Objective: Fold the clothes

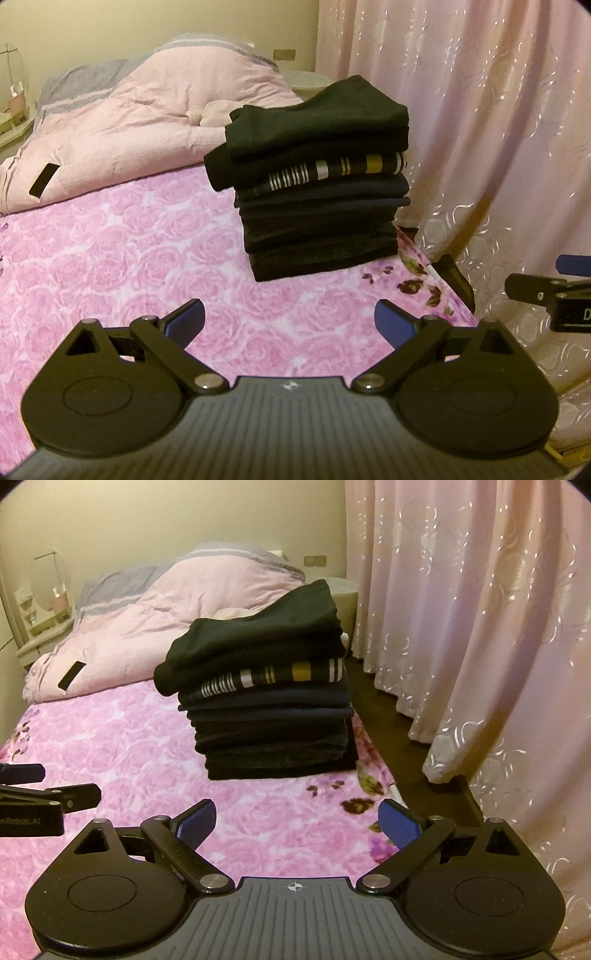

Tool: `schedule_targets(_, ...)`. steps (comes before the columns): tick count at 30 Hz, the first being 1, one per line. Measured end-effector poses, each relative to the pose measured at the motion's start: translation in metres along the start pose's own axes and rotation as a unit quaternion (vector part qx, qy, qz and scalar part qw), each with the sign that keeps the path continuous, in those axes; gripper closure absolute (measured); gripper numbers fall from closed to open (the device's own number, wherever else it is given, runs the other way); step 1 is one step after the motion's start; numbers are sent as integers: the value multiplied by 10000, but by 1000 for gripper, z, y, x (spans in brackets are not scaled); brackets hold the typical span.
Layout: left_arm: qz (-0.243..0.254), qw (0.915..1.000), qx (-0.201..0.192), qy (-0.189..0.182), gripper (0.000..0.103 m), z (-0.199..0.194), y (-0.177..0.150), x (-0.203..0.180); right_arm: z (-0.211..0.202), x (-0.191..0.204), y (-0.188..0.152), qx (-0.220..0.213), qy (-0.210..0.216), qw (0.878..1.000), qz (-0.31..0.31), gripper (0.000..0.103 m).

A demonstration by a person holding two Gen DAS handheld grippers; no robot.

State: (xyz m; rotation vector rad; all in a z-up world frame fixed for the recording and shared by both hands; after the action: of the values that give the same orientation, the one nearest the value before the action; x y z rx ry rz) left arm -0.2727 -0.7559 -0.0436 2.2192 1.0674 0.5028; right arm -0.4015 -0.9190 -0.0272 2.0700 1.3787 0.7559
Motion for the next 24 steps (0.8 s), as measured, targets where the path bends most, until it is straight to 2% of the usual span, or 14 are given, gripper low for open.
schedule_targets(24,-20,9994,306,137,5,16,-6,-8,16,1,13,118,186,9997,139,6)
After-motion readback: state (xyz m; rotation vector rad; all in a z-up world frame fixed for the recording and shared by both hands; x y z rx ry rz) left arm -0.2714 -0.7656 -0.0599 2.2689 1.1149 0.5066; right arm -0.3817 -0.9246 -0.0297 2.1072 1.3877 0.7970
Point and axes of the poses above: each gripper's, at about its wrist camera, not at the fingertips, and z roughly the way its jaws point, x to its left, y to its top, the point moved 7 cm from there along z, roughly the way its jaws point, and after that the axes turned 9 degrees about y, right-handed, at the moved point
